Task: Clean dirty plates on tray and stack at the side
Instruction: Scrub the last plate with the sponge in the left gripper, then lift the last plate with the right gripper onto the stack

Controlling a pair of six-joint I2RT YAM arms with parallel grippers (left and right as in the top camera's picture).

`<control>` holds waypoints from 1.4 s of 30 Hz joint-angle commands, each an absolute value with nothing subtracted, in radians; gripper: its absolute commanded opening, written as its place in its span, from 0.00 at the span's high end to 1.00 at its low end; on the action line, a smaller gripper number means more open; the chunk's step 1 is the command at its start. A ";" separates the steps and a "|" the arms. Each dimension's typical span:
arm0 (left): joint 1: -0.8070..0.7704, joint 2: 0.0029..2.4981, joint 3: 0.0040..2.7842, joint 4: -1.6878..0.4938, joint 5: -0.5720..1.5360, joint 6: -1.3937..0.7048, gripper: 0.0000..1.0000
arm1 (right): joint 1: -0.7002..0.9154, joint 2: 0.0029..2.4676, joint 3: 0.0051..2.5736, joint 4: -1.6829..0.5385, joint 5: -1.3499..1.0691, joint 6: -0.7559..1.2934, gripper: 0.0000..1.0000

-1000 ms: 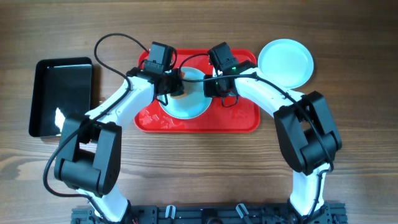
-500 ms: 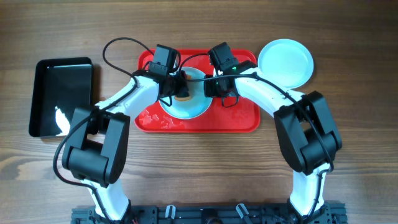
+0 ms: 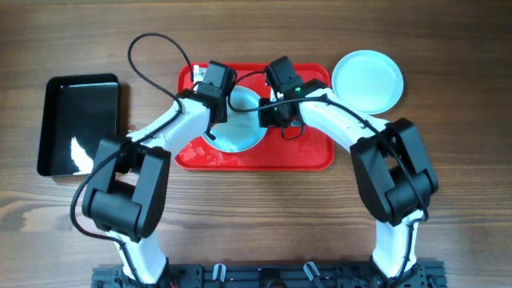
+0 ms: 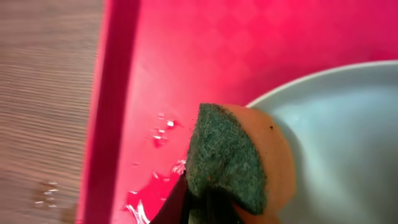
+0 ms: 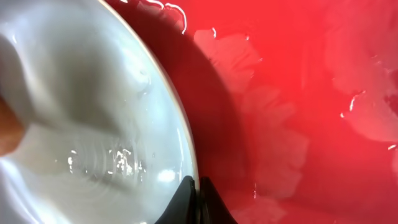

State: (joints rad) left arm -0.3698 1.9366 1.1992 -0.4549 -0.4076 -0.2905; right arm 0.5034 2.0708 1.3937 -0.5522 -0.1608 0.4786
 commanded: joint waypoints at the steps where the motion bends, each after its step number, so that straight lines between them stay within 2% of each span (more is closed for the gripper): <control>1: -0.336 1.853 1.200 -0.456 -0.622 -0.326 0.96 | 0.483 2.089 1.381 -0.597 -0.062 0.479 0.96; 3: -0.336 1.799 1.200 -0.452 -0.570 -0.353 0.96 | 0.483 2.089 1.381 -0.599 -0.063 0.479 0.96; 7: -0.336 1.707 1.200 -0.435 -0.266 -0.352 0.96 | 0.483 2.089 1.381 -0.599 -0.079 0.479 0.96; 13: -0.336 1.779 1.193 -0.433 0.118 -0.353 0.96 | 0.483 2.089 1.382 -0.591 -0.131 0.482 0.95; 22: -0.336 1.961 1.193 -0.395 0.325 -0.402 0.96 | 0.483 2.089 1.382 -0.592 -0.131 0.499 0.96; 27: -0.323 1.965 1.193 -0.488 0.190 -0.397 0.96 | 0.483 2.089 1.382 -0.592 -0.131 0.498 0.96; 33: -0.290 1.930 1.193 -0.627 -0.161 -0.397 0.96 | 0.477 2.089 1.382 -0.593 -0.130 0.499 0.96; 38: -0.288 1.853 1.194 -0.640 -0.478 -0.397 0.96 | 0.463 2.089 1.382 -0.599 -0.130 0.498 0.96; 42: -0.288 1.785 1.194 -0.598 -0.558 -0.398 0.96 | 0.460 2.089 1.382 -0.596 -0.130 0.496 0.96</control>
